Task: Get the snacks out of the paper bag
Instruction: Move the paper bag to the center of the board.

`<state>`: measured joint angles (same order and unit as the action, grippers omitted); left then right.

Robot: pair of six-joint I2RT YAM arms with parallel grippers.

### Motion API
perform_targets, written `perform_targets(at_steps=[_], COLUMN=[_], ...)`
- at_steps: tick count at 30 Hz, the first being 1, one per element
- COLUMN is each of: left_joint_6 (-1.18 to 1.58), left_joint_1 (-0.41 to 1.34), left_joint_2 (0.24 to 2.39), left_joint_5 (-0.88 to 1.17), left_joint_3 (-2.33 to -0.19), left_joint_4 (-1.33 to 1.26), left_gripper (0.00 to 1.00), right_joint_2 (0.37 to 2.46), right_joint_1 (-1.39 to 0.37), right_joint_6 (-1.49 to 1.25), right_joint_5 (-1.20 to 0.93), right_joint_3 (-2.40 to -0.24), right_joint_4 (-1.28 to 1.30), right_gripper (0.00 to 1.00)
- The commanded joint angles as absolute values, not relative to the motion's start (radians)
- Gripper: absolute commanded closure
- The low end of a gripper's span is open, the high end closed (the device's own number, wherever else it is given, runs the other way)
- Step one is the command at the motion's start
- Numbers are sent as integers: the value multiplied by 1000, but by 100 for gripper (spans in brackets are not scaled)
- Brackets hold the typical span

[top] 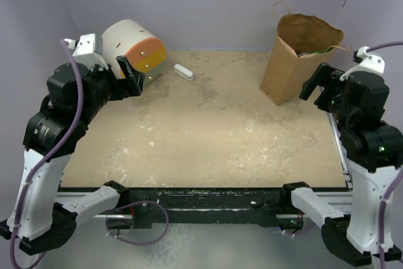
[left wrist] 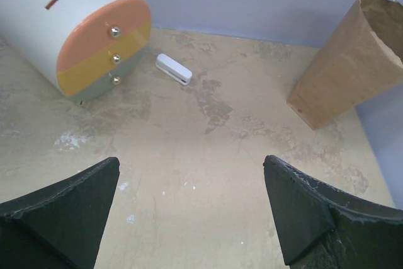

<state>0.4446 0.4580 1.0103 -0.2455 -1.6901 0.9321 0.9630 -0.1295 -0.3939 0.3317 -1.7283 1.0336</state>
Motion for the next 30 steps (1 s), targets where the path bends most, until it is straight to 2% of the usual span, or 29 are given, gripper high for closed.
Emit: perform_targets(at_steps=[1, 7, 12, 18, 30], left_joint_6=[447, 482, 514, 537, 457], left_joint_1=[450, 449, 447, 446, 445], left_joint_2=[1058, 1063, 1074, 1130, 1230], left_joint_5=[-169, -162, -140, -105, -99], left_joint_3=[-1695, -1639, -1612, -1612, -1683], left_joint_4=[866, 799, 756, 726, 736], left_gripper=[1, 1, 1, 1, 1], right_joint_2=[1032, 1095, 1140, 1284, 1450], right_joint_1=[-124, -123, -122, -112, 58], right_joint_6=[-398, -403, -454, -478, -529], right_joint_5=[347, 332, 443, 583, 406], right_joint_3=[-1740, -1743, -1734, -1859, -1970], right_joint_4=[939, 830, 758, 782, 739], right_gripper=[1, 1, 1, 0, 1])
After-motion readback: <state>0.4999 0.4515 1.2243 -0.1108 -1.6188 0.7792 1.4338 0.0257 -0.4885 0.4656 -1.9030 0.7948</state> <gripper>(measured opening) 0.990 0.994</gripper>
